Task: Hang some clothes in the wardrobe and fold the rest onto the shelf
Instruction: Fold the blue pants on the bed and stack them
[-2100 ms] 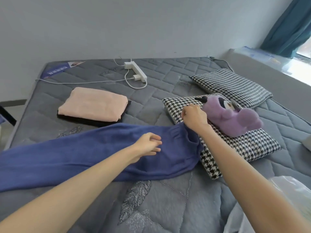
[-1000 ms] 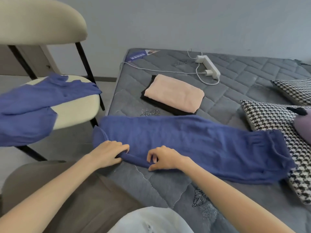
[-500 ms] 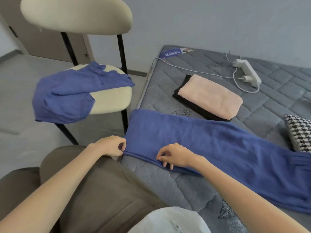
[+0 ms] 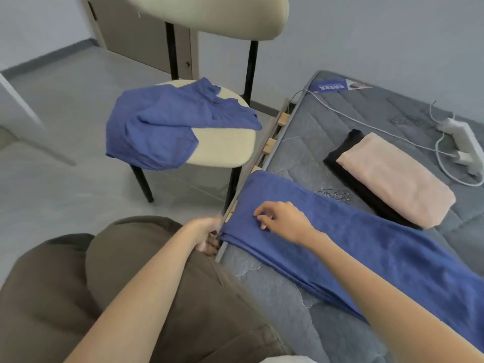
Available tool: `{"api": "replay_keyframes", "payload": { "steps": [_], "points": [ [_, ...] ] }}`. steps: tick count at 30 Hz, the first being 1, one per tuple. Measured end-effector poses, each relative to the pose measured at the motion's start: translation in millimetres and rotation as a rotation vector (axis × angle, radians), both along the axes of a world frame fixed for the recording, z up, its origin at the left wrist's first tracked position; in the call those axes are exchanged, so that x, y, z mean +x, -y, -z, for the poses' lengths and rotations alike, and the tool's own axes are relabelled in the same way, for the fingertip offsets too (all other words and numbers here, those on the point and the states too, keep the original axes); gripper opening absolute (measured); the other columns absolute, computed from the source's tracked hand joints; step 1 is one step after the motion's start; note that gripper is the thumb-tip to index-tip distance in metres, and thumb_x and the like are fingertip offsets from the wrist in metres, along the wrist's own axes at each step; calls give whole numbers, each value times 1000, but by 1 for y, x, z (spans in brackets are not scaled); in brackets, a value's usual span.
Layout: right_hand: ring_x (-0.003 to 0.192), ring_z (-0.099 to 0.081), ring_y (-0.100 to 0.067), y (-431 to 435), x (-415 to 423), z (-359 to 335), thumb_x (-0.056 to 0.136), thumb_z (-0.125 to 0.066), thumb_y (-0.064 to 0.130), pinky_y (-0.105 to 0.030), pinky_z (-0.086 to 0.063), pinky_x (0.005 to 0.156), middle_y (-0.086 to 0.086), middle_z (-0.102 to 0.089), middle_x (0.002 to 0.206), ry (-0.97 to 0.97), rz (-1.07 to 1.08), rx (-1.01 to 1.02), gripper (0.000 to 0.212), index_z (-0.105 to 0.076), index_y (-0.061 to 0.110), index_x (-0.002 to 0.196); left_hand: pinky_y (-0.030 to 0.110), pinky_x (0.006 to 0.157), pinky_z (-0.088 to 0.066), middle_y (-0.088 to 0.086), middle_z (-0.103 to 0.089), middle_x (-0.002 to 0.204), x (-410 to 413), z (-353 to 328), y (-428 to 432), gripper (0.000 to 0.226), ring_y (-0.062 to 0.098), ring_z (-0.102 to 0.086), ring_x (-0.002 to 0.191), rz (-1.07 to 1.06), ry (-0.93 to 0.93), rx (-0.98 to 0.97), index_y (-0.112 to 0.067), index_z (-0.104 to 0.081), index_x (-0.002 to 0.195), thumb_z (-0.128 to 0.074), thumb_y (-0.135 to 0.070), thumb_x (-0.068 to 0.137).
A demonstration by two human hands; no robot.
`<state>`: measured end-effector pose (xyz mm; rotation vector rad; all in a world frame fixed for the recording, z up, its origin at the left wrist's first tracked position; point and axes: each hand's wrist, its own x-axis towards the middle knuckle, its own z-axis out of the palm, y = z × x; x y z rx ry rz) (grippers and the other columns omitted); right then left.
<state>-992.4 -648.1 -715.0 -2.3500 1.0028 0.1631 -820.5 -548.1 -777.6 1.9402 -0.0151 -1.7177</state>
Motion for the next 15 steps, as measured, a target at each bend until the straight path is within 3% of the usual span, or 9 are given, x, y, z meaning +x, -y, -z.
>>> {"api": "replay_keyframes", "payload": {
  "steps": [2,3,5,7,10,13,15],
  "points": [
    [70,-60,1,2,8,5,93,-49,26,-31,-53,71,18,-67,68,25,12,5,19,-59,42,90,40,80,-53,13,-56,76,9,9,1,40,25,-57,64,-206,-103,-58,-4,-44,81,-43,-39,100],
    [69,-61,0,3,11,8,92,-50,25,-33,-55,71,18,-67,67,40,19,13,19,-60,41,90,38,74,-56,13,-62,71,14,13,2,35,26,-62,59,-314,-172,-102,-3,-47,83,-49,-33,99],
    [67,-62,0,4,14,13,92,-51,25,-36,-56,73,17,-67,64,66,39,26,18,-62,39,89,36,47,-55,14,-67,64,24,16,4,20,26,-65,46,-475,-255,-169,-1,-53,87,-58,-20,94],
    [66,-62,0,5,14,17,93,-53,26,-37,-56,74,15,-67,63,89,66,45,17,-64,38,88,38,40,-53,17,-68,67,30,11,5,14,29,-67,55,-562,-297,-210,-1,-56,91,-64,-13,90],
    [64,-61,0,5,15,19,94,-55,27,-36,-56,76,12,-68,63,118,89,64,15,-66,35,87,43,61,-56,20,-66,90,29,3,5,22,31,-63,80,-593,-386,-247,1,-58,97,-67,-17,88],
    [65,-62,-1,3,15,19,94,-56,27,-33,-55,75,9,-68,64,130,95,75,12,-67,31,90,35,80,-49,18,-64,91,23,0,6,17,27,-62,80,-571,-368,-268,1,-60,98,-65,-12,89],
    [64,-62,-1,4,15,19,94,-57,26,-30,-55,75,8,-69,65,136,95,80,12,-68,29,92,34,84,-47,15,-62,88,22,1,7,13,25,-60,78,-578,-320,-277,1,-58,102,-62,-4,90]
  ]
}}
